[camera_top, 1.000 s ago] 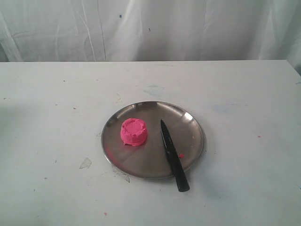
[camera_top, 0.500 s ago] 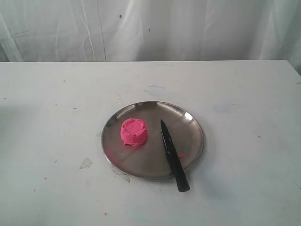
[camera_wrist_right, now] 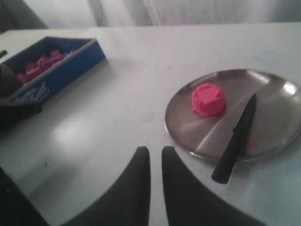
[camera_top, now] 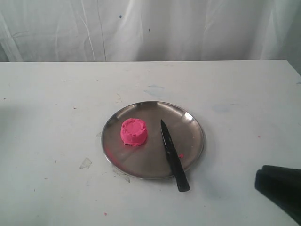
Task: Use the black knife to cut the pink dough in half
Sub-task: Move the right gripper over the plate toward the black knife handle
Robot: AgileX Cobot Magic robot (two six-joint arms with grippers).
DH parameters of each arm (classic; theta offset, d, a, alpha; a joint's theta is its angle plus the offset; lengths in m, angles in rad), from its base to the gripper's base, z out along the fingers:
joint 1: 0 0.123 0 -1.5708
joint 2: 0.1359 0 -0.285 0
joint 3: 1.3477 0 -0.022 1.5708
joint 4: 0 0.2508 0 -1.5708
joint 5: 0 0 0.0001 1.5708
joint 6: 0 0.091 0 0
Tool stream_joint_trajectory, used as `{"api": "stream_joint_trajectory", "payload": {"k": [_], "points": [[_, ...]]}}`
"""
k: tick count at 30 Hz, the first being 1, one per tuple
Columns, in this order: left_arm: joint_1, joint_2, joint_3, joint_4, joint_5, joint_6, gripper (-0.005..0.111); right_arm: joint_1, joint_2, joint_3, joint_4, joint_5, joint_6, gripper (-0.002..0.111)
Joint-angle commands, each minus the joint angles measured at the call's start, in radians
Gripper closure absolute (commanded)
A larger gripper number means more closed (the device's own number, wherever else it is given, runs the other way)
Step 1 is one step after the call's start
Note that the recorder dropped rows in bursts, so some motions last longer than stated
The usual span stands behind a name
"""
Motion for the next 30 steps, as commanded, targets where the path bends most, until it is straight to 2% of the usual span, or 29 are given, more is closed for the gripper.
{"api": "stream_joint_trajectory", "payload": {"k": [1,5,15,19,22,26,30], "points": [[0.001,-0.005,0.004,-0.002,-0.004,-0.004,0.107,0.004,0.128,-0.034,0.066,0.052,-0.123,0.091],[0.001,-0.005,0.004,-0.002,-0.004,-0.004,0.107,0.004,0.225,-0.084,0.088,0.118,-0.226,0.091],[0.001,-0.005,0.004,-0.002,-0.004,-0.004,0.107,0.004,0.513,-0.319,0.071,0.158,-0.257,0.091],[0.001,-0.005,0.004,-0.002,-0.004,-0.004,0.107,-0.048,0.650,-0.404,0.085,0.139,-0.275,0.091],[0.001,-0.005,0.004,-0.002,-0.004,-0.004,0.107,-0.106,0.766,-0.416,0.211,0.154,-0.364,0.091],[0.001,-0.005,0.004,-0.002,-0.004,-0.004,0.107,-0.174,0.940,-0.376,0.414,0.231,-0.608,0.091],[0.001,-0.005,0.004,-0.002,-0.004,-0.004,0.107,-0.210,1.074,-0.369,0.466,0.196,-0.729,0.091]]}}
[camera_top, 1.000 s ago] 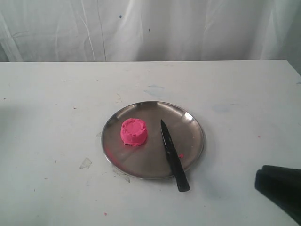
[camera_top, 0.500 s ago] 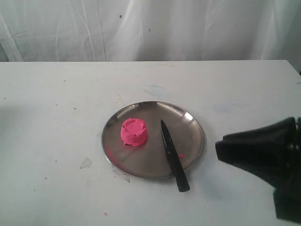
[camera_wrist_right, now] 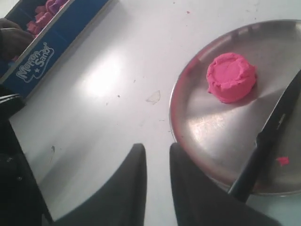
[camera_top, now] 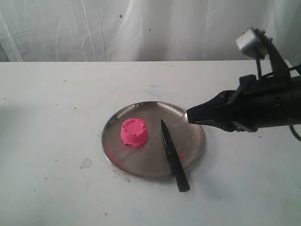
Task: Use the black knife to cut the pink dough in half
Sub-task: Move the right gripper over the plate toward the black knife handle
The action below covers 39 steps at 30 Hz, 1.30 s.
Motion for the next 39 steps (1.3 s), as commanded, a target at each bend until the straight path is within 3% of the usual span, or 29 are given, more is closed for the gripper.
{"api": "stream_joint_trajectory", "payload": {"k": [1,5,12,23,39], "points": [[0.001,-0.005,0.004,-0.002,-0.004,-0.004,0.107,-0.037,0.141,0.008,0.064,-0.063,-0.136,0.091],[0.001,-0.005,0.004,-0.002,-0.004,-0.004,0.107,-0.037,0.274,-0.002,0.034,-0.131,-0.133,0.088],[0.001,-0.005,0.004,-0.002,-0.004,-0.004,0.107,-0.037,0.418,-0.081,-0.038,-0.088,-0.051,0.065],[0.001,-0.005,0.004,-0.002,-0.004,-0.004,0.107,0.050,0.548,-0.141,-0.105,-0.053,-0.042,0.065],[0.001,-0.005,0.004,-0.002,-0.004,-0.004,0.107,0.080,0.624,-0.176,-0.103,-0.080,-0.018,0.065]]}}
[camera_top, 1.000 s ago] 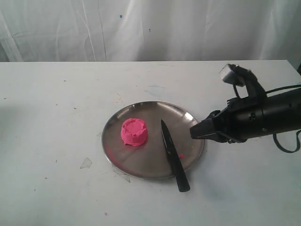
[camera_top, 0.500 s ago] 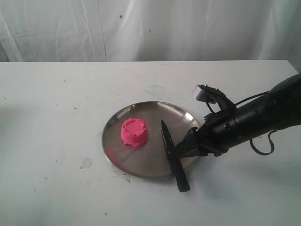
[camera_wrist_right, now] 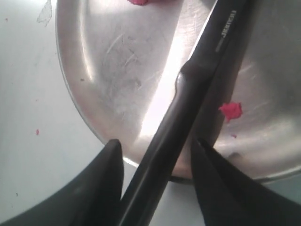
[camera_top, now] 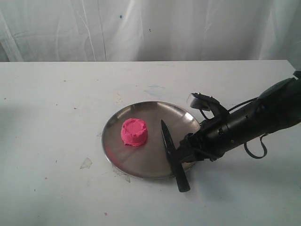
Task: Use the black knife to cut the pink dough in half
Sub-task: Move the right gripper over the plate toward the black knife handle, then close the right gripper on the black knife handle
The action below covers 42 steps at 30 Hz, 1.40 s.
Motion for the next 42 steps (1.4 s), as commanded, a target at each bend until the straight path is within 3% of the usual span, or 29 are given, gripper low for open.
{"api": "stream_joint_trajectory", "payload": {"k": [1,38,42], "points": [[0.001,-0.005,0.004,-0.002,-0.004,-0.004,0.107,0.021,0.021,-0.023,0.000,0.013,0.003,0.065],[0.001,-0.005,0.004,-0.002,-0.004,-0.004,0.107,0.046,0.159,-0.075,-0.115,-0.018,0.158,0.065],[0.001,-0.005,0.004,-0.002,-0.004,-0.004,0.107,0.046,0.159,-0.075,-0.126,-0.018,0.162,0.076]]}}
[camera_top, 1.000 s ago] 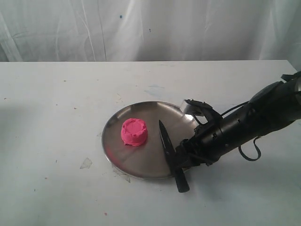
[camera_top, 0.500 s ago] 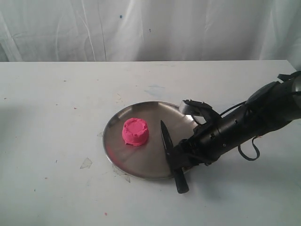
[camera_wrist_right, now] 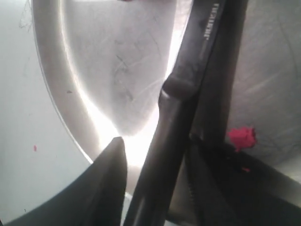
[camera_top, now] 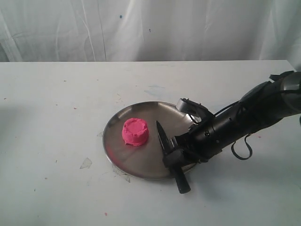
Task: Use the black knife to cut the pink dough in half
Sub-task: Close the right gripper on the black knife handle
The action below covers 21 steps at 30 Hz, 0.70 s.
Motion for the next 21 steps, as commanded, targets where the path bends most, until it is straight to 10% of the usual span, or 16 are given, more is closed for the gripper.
{"api": "stream_joint_trajectory", "payload": {"k": [1,21], "points": [[0.001,-0.005,0.004,-0.002,-0.004,-0.004,0.107,0.000,0.028,0.012,-0.087,-0.029,0.010,0.078],[0.001,-0.005,0.004,-0.002,-0.004,-0.004,0.107,-0.016,0.001,-0.035,-0.056,-0.027,0.028,0.103]]}}
